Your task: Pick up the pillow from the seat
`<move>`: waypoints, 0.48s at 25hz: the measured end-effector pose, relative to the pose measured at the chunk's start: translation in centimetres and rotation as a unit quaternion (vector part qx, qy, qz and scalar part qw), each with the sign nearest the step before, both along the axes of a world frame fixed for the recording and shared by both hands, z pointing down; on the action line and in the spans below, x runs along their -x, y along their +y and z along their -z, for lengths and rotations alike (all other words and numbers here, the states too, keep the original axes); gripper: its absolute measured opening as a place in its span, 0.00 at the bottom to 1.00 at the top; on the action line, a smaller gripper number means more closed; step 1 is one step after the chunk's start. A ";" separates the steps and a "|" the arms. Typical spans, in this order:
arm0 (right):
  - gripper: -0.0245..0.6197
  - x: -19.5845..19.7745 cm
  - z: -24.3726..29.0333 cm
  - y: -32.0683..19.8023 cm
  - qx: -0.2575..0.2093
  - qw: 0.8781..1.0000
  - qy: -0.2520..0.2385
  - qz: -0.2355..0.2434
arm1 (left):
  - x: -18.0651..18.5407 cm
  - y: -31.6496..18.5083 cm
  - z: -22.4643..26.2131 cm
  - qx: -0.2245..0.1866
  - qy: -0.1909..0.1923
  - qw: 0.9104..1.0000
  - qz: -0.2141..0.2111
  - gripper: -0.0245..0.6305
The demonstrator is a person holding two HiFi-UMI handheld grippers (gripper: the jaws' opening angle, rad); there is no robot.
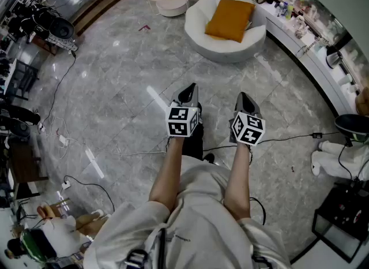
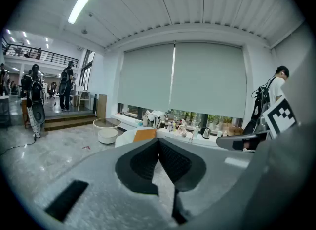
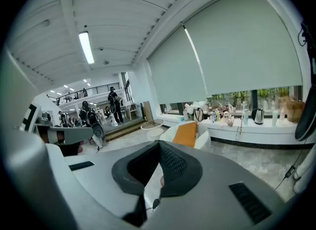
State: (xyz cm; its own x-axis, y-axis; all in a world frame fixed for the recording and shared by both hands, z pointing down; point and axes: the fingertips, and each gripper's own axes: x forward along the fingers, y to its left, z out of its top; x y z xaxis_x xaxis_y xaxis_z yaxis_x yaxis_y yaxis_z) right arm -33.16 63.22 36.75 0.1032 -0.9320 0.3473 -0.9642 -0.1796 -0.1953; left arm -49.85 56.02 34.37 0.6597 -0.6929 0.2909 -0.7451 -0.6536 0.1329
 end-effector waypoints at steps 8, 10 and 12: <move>0.05 -1.6 -1.1 -0.9 0.014 1.000 0.012 0.001 | -3.1 -1.1 -0.7 0.004 0.006 1.000 -0.005 0.05; 0.05 -2.2 -1.4 -1.2 0.020 1.000 0.017 0.001 | -4.6 -1.2 -1.1 0.006 0.002 1.000 -0.013 0.05; 0.05 -3.1 -1.4 -1.8 0.023 0.999 0.024 0.002 | -6.2 -1.6 -1.4 0.005 -0.003 1.000 -0.024 0.05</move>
